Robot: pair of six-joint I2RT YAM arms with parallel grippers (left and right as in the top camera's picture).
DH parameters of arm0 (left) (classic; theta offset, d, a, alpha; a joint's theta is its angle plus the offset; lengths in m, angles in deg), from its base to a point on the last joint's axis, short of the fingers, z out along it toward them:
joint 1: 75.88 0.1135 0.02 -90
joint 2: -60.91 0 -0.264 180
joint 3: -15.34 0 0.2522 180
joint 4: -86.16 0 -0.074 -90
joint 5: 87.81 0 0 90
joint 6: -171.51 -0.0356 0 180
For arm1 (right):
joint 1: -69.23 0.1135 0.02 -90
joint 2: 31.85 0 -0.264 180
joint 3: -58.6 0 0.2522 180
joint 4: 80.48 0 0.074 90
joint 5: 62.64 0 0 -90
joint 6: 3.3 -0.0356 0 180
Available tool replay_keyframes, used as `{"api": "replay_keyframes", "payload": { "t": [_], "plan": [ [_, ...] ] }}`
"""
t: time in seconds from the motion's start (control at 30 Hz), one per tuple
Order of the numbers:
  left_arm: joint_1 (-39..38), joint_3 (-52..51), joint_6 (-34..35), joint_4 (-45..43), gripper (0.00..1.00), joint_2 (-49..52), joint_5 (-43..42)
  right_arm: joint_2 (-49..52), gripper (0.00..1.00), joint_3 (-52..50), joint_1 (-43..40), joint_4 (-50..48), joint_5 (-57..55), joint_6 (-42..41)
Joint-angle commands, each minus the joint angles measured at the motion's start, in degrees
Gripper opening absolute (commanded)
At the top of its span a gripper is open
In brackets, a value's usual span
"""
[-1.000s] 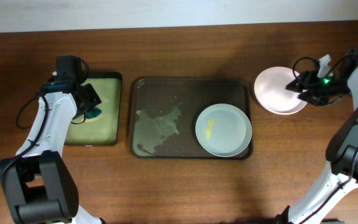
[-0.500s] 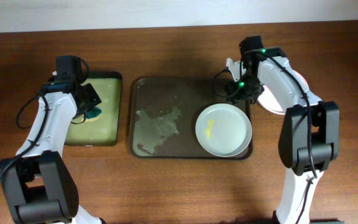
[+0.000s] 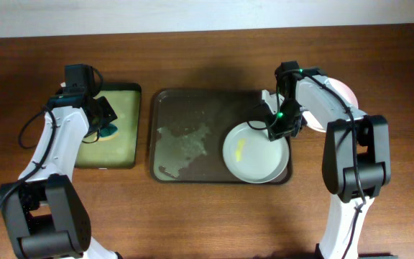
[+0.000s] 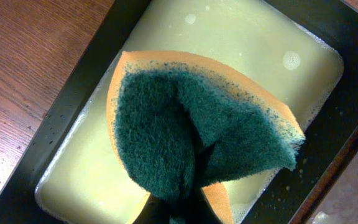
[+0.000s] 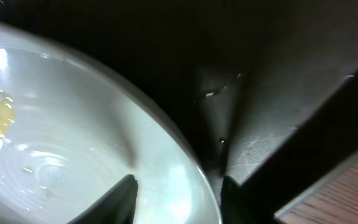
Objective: Clean dirty plates on tray and stack at the side
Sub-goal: 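Move the right gripper back and grasp the last white plate rim, then scrub the last plate with the sponge held by the left gripper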
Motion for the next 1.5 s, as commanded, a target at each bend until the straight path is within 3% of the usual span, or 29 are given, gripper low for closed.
{"api": "replay_keyframes", "payload": {
  "t": [0.0, 0.07, 0.13, 0.2, 0.23, 0.27, 0.3, 0.47, 0.5, 0.53, 0.63, 0.7, 0.8, 0.83, 1.2, 1.33, 1.47],
  "plan": [
    [0.2, -0.33, -0.33, -0.35, 0.0, 0.2, -0.2, 0.68, 0.34, -1.22, 0.09, -1.64, 9.22, 0.2],
    [0.22, -0.35, -0.33, -0.63, 0.0, 0.2, -0.22, 0.68, 0.35, -1.2, 1.25, -5.64, 16.15, -3.26],
    [0.22, -0.33, -0.33, -0.52, 0.0, 0.2, -0.2, 0.66, 0.35, -0.35, 2.38, -6.49, 11.93, -9.94],
    [0.22, -0.35, -0.33, -0.39, 0.0, 0.2, -0.2, 0.52, 0.45, 0.26, 2.21, -4.68, 8.83, -15.45],
    [0.22, -0.33, -0.33, -0.39, 0.0, 0.2, -0.2, 0.5, 0.59, 0.26, 2.05, -3.78, 7.3, -17.0],
    [0.22, -0.33, -0.33, -0.39, 0.0, 0.2, -0.2, 0.5, 0.89, 0.24, 1.86, -2.43, 4.37, -18.62],
    [0.22, -0.35, -0.33, -0.39, 0.0, 0.2, -0.2, 0.5, 0.98, 0.22, 1.81, -1.22, 0.9, -19.47],
    [0.22, -0.33, -0.33, -0.37, 0.0, 0.2, -0.22, 0.5, 0.99, -0.87, 1.84, 0.57, 5.7, -18.93],
    [0.2, -0.33, -0.33, -0.35, 0.0, 0.2, -0.22, 0.5, 0.92, -0.92, 1.81, 2.27, 5.2, -19.04],
    [0.22, -0.33, -0.33, -0.33, 0.0, 0.2, -0.22, 0.5, 1.0, -0.9, 1.81, 3.63, 6.27, -19.06],
    [0.22, -0.33, -0.33, -0.35, 0.0, 0.2, -1.27, 0.48, 1.0, -0.9, 1.9, 6.64, 11.61, -19.04],
    [0.2, -0.33, -0.33, -0.37, 0.0, 0.2, -1.27, 0.48, 0.94, -0.9, 2.23, 7.3, 11.52, -19.02],
    [0.2, -0.33, -0.33, -0.37, 0.0, 0.2, -1.27, 0.48, 0.67, -0.9, 2.36, 7.34, 9.99, -19.69],
    [0.2, -0.33, -0.33, -0.37, 0.0, 0.2, -1.27, 0.48, 0.63, -0.9, 2.36, 7.34, 8.02, -21.18],
    [0.2, -0.33, -0.33, -0.39, 0.0, 0.2, -1.27, 0.5, 0.59, -6.25, 2.36, 5.53, 6.01, -23.58],
    [0.2, -0.35, -0.33, -0.39, 0.0, 0.2, -1.27, 0.5, 0.27, -6.25, 2.36, 4.48, 5.95, -23.56],
    [0.2, -0.33, -0.33, -0.44, 0.0, 0.2, -2.27, 0.5, 0.13, -6.25, 2.36, 1.18, 5.97, -23.56]
  ]
}}
